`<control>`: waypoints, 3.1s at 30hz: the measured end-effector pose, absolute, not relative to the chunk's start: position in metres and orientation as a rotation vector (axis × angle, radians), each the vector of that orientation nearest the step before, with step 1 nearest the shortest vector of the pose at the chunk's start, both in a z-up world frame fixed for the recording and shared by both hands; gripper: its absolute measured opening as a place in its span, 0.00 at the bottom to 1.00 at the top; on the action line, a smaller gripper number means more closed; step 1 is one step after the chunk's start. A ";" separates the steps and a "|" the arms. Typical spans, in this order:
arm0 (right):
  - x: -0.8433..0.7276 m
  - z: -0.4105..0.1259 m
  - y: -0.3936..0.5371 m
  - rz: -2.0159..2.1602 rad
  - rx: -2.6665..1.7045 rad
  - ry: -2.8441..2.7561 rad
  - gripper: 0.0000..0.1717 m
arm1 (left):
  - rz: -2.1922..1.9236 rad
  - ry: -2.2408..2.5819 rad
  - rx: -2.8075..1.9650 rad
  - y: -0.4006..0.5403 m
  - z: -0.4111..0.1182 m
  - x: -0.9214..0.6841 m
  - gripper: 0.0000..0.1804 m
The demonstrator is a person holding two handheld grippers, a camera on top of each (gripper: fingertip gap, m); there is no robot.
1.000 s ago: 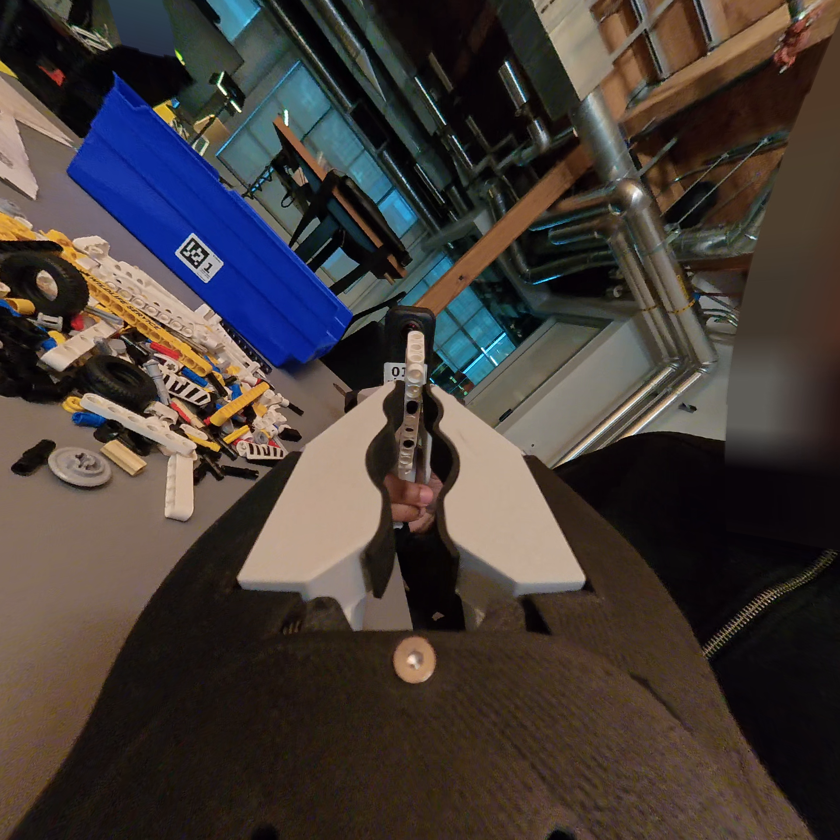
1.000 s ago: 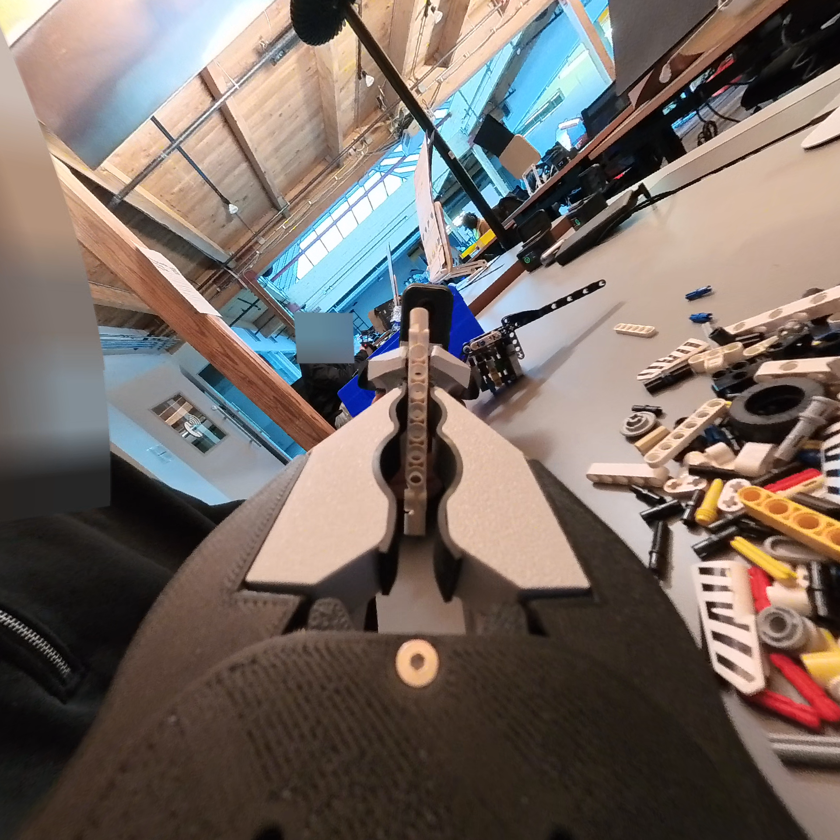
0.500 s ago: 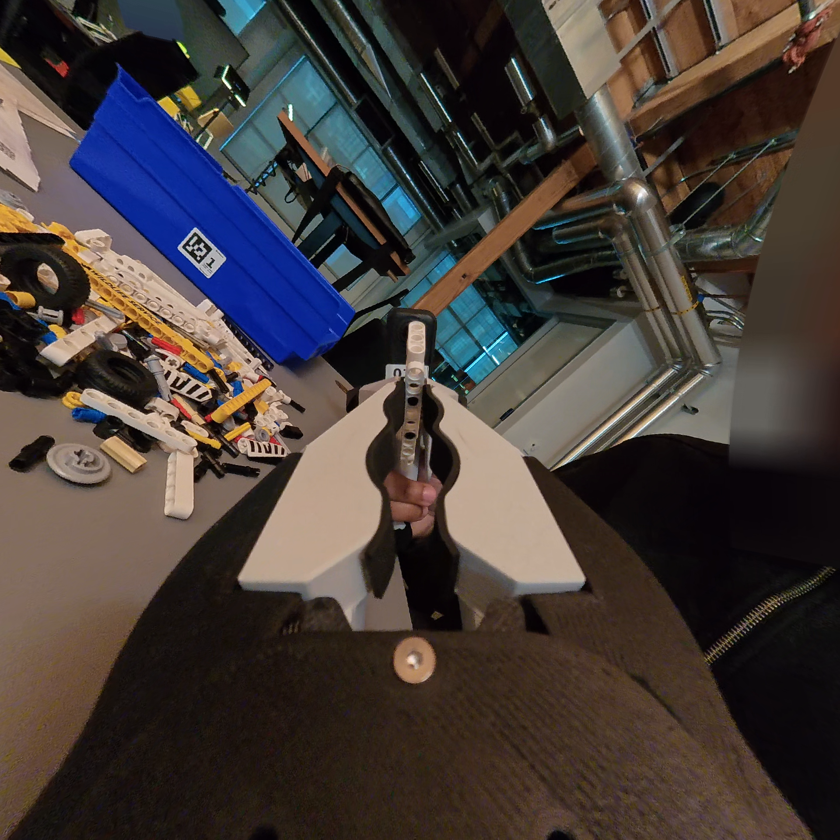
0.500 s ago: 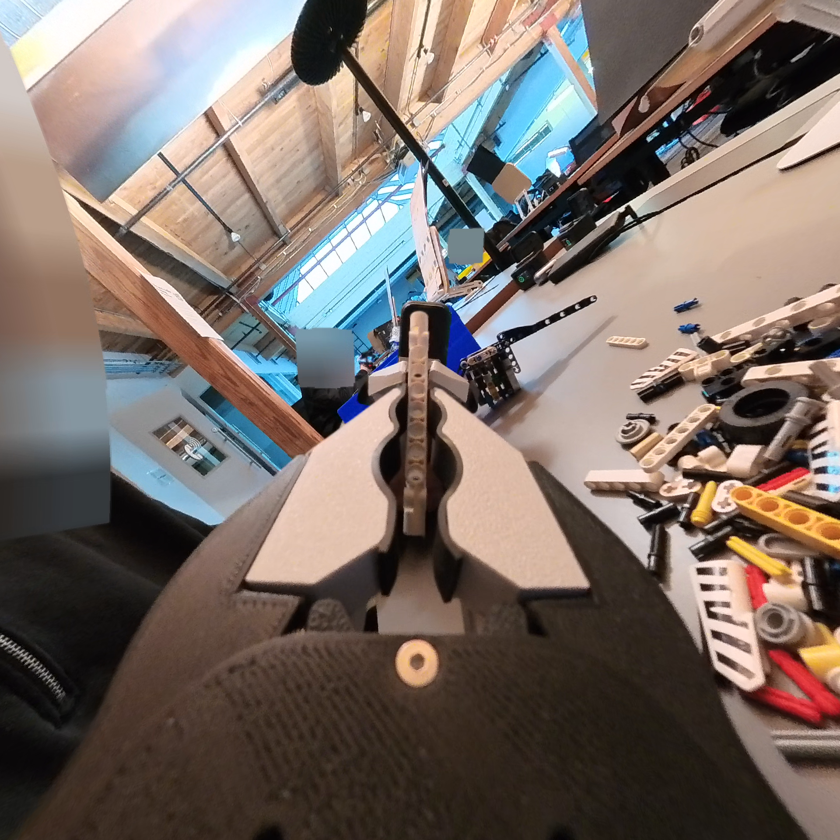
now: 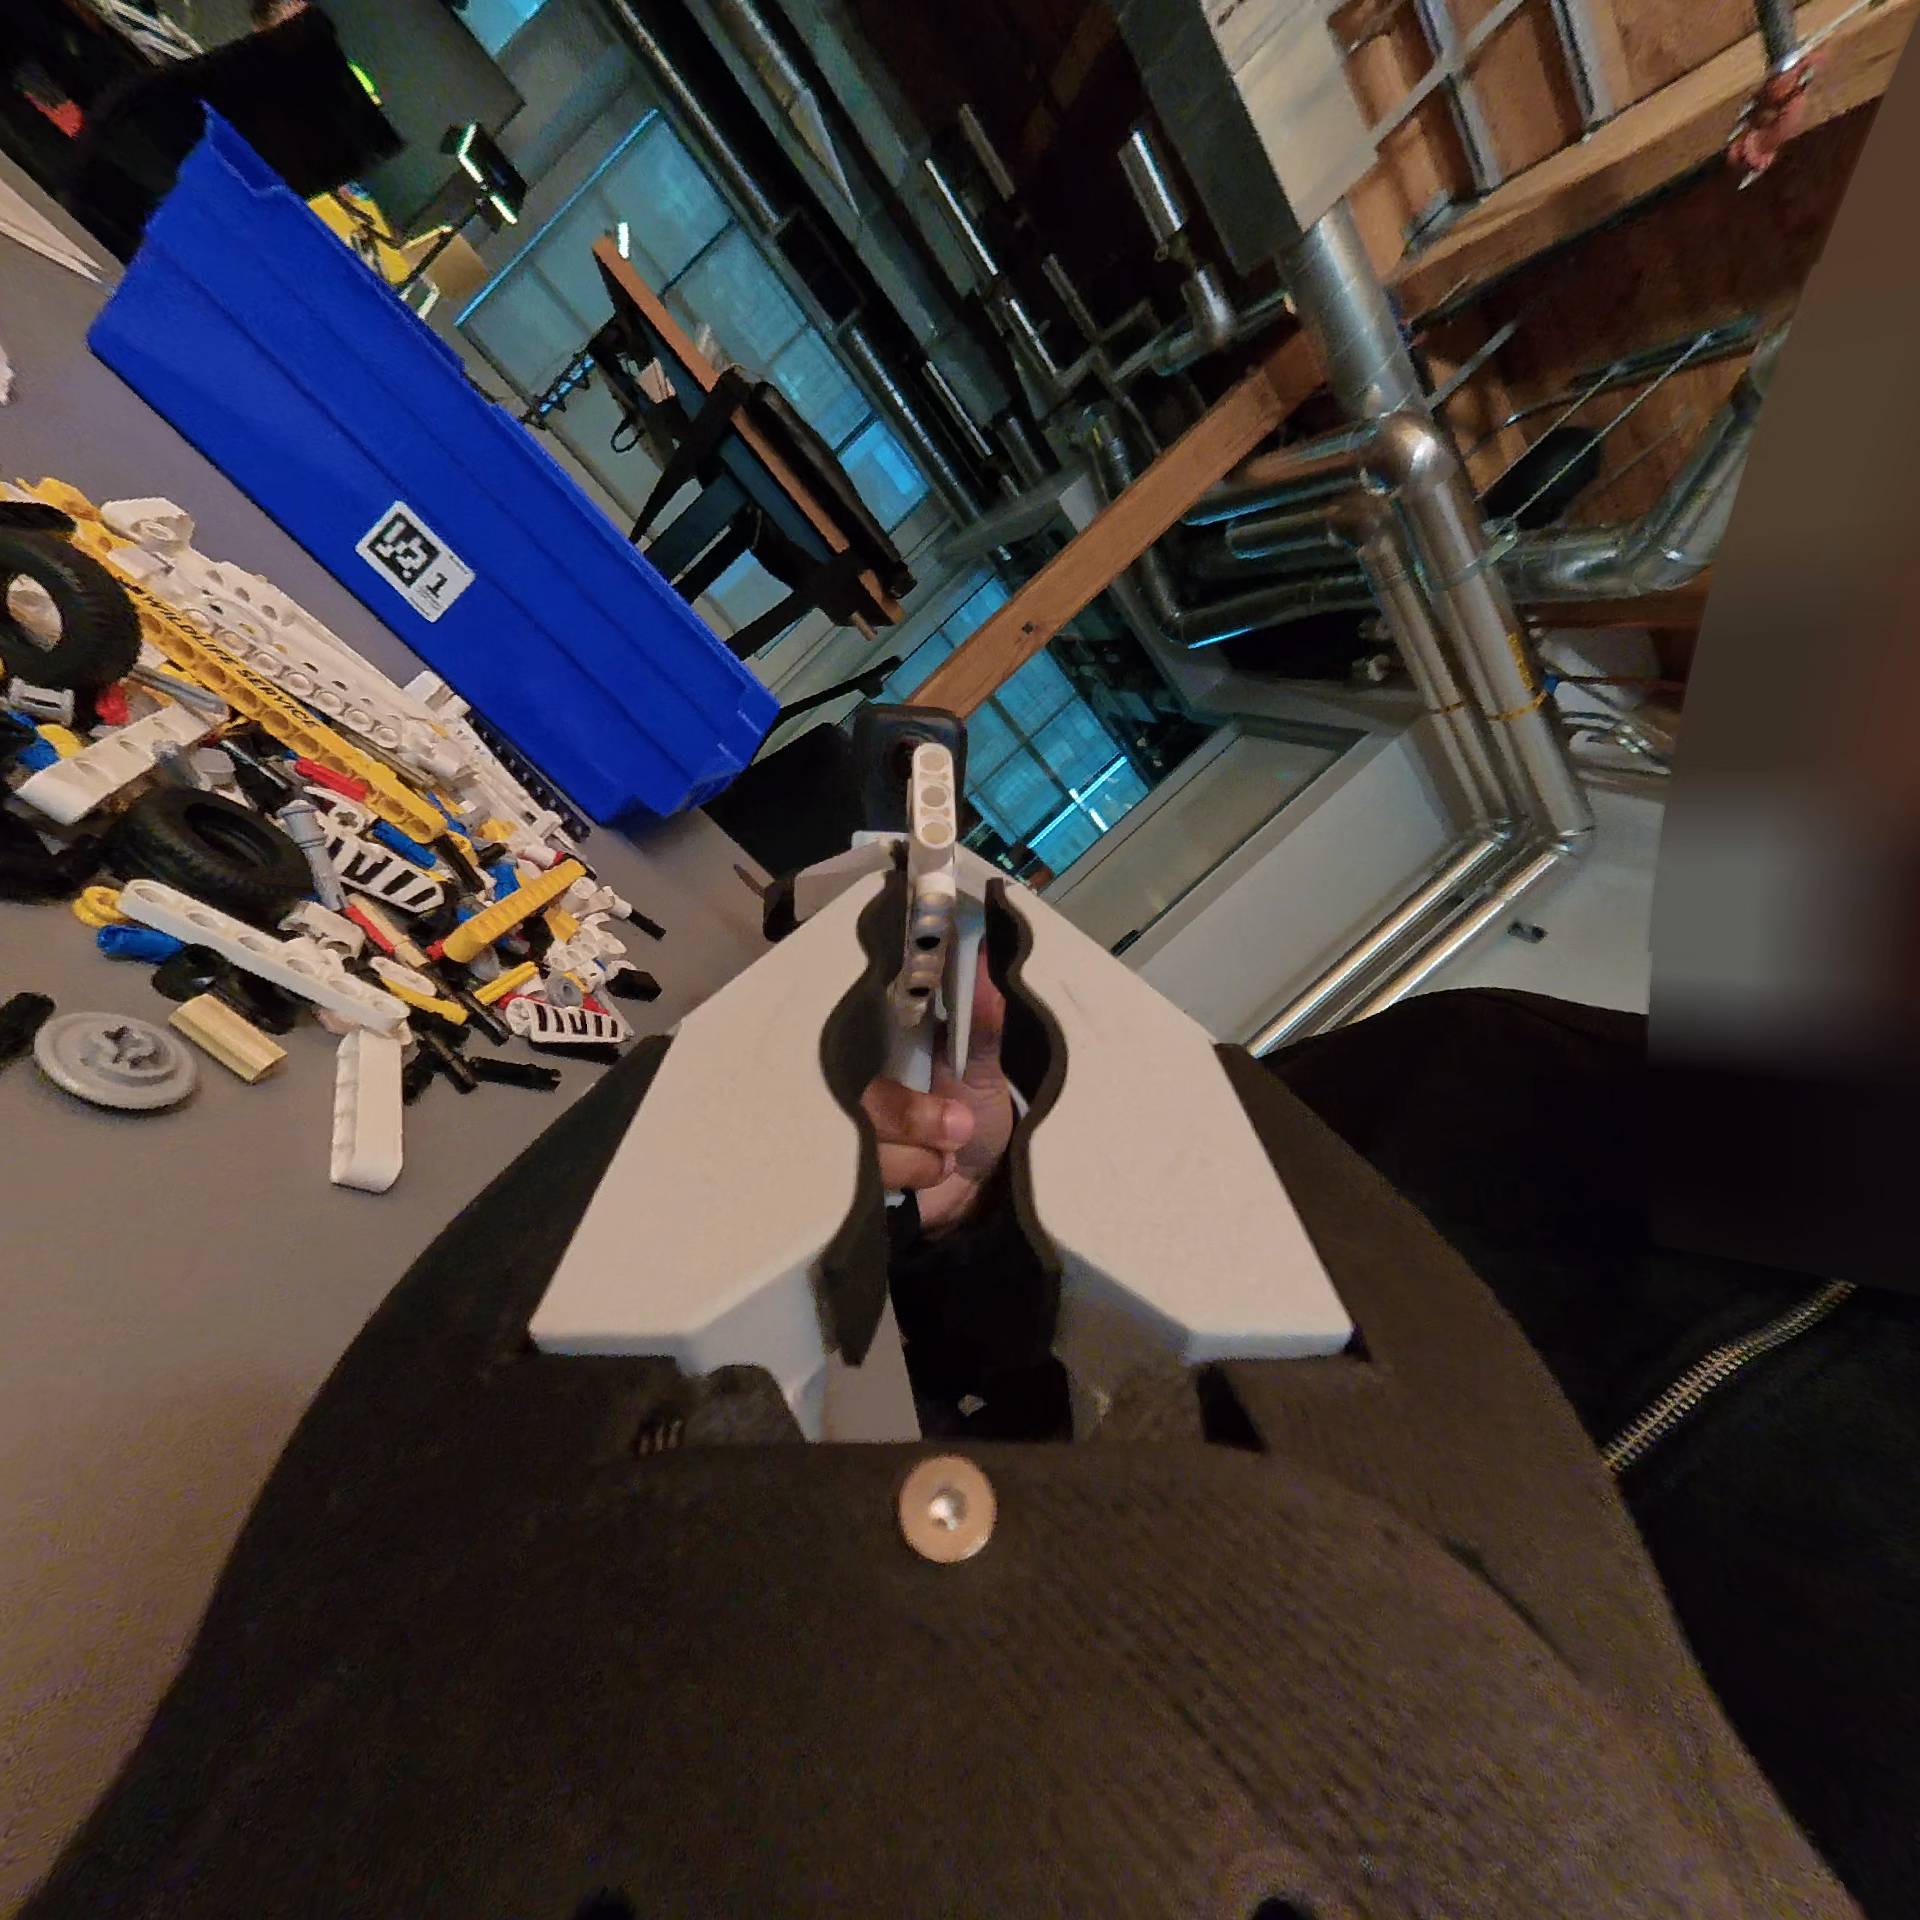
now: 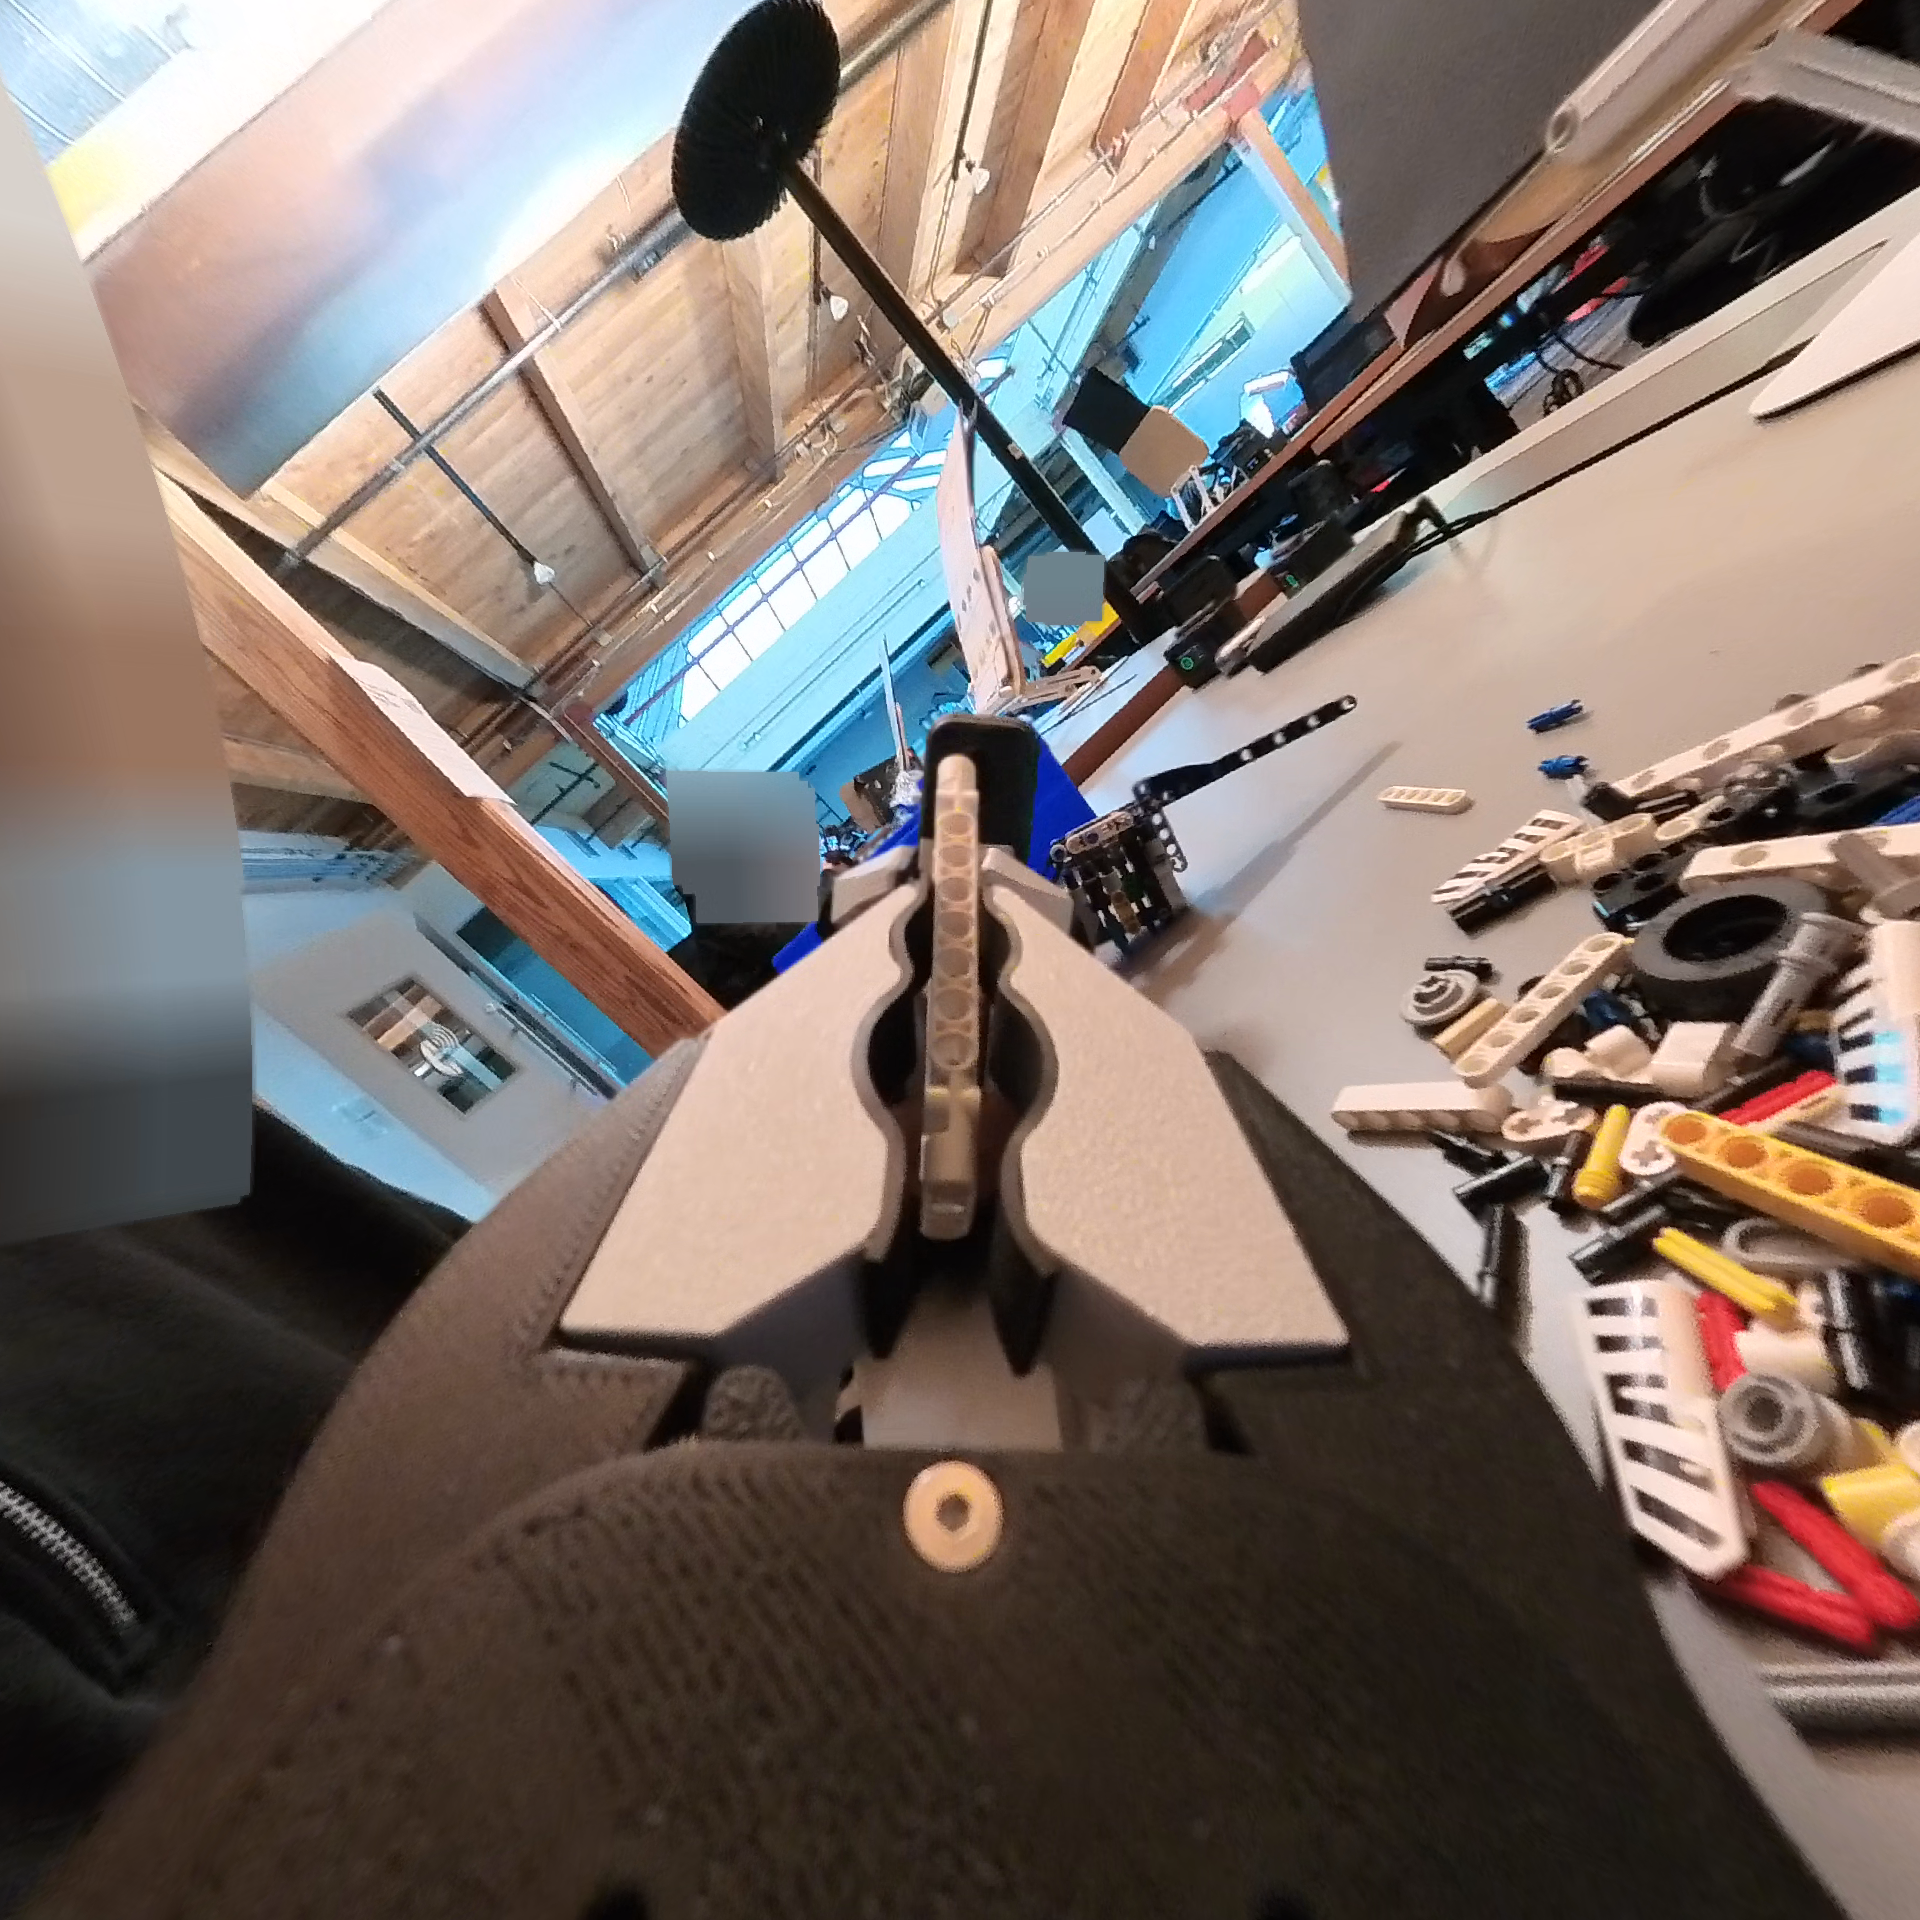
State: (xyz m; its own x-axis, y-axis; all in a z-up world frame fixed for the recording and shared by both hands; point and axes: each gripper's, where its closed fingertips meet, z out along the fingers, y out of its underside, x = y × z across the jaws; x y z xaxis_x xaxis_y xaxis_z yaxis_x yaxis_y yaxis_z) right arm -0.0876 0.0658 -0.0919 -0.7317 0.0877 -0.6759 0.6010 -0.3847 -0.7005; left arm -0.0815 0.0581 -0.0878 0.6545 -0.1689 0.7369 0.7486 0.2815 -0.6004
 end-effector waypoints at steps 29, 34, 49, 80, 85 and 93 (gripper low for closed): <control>-0.092 -0.081 0.074 -2.307 0.974 1.336 0.03 | -0.791 -0.634 -1.151 0.080 -0.095 -0.069 0.14; -0.089 -0.081 0.070 -2.307 0.965 1.343 0.02 | -0.822 -0.629 -1.132 0.080 -0.094 -0.067 0.06; -0.086 -0.082 0.068 -2.188 0.908 1.294 0.02 | -0.753 -0.589 -1.242 0.080 -0.098 -0.062 0.03; -0.086 -0.089 0.061 -2.245 0.948 1.561 0.02 | -0.689 -0.598 -1.934 0.057 -0.150 -0.026 0.03; -0.099 -0.085 0.083 -2.308 0.993 1.520 0.03 | -0.688 -0.617 -1.773 0.075 -0.133 -0.033 0.03; -0.109 -0.086 0.095 -2.357 1.058 1.488 0.02 | -0.463 -0.792 -1.760 0.057 -0.153 -0.077 0.03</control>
